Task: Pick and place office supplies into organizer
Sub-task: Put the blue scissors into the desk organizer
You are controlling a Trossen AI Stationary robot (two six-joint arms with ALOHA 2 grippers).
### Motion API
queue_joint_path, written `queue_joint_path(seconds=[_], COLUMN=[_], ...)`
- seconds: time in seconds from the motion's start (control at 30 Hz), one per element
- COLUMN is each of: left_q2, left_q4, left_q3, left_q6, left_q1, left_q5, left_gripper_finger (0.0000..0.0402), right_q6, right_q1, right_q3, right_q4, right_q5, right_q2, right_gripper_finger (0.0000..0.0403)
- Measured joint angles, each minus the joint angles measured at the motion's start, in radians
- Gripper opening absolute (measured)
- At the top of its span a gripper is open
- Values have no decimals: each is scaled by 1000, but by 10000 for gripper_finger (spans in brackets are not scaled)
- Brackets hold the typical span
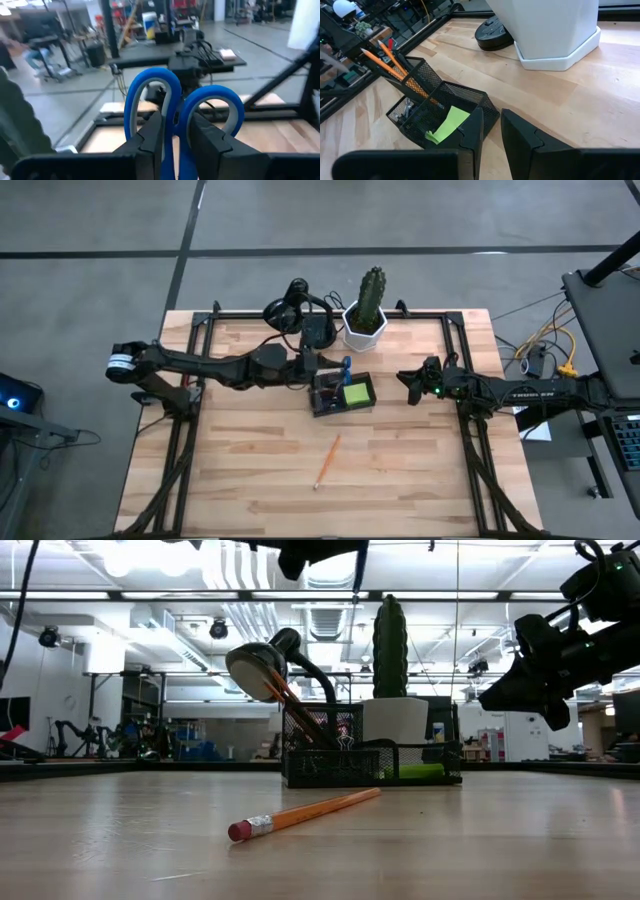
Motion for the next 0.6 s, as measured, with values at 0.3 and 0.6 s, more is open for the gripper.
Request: queue_joint_path(seconds=[0.3, 0.6], left_q2=[77, 89], left_q4=[106, 285], left_q3=[-4, -111], left_q6=[5, 5], left_q1=[48, 88], left_q5=[-82, -182], left_gripper_finger=[59, 59], right_q6=[0, 0], right_q1=[0, 0], right_q3=[0, 0], right_q4=[0, -6], right_q5=[0, 0], right_q2=[0, 1], right_gripper_finger=[59, 59])
